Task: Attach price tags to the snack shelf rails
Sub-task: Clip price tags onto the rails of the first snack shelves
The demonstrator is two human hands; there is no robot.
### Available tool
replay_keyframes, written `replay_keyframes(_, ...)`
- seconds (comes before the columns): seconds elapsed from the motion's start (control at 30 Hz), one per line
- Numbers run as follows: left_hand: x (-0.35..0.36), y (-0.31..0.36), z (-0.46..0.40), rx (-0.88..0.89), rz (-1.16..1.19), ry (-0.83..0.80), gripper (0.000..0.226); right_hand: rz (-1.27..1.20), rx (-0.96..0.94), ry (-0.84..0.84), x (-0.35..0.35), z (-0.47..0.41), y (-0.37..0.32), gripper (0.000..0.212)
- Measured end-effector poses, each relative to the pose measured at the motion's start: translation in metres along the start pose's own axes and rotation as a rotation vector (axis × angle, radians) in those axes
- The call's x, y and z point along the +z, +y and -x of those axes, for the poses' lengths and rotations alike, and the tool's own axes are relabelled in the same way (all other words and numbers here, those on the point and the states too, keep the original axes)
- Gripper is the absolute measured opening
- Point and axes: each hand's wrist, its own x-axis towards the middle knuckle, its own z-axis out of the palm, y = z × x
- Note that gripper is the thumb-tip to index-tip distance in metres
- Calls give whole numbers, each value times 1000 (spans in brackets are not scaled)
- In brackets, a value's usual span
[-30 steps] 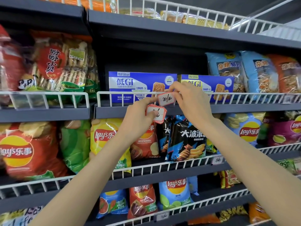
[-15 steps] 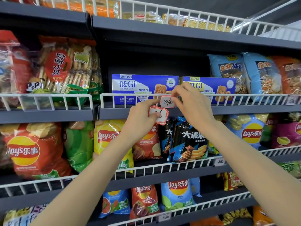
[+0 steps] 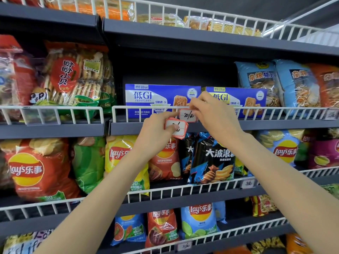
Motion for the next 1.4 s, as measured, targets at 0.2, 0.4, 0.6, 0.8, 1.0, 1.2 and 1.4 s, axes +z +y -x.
replay_keyframes(0.2, 4, -1, 0, -14, 31, 13, 43, -50, 15, 46, 6, 4, -2, 21)
replay_keyframes(0.4, 8, 0, 1, -30, 47, 101, 39, -72, 8, 47, 7, 10, -3, 32)
replay_keyframes(0.6, 14, 8, 1, -66, 89, 186, 35, -157, 22, -1, -3, 8, -2, 30)
replay_keyframes(0.8, 22, 22, 0, -76, 94, 294, 22, -247, 36, -82, -10, 7, -1, 34)
replay_keyframes(1.0, 19, 26, 10, -82, 122, 311, 16, -968, 237, -194, -25, 14, -3, 29)
replay_keyframes(1.2, 3, 19, 16, -34, 221, 275, 14, -1203, 354, -200, -37, 16, -17, 15)
replay_keyframes(1.4, -36, -8, 24, 7, 293, 196, 9, -1233, 421, -105, -37, 6, -64, 12)
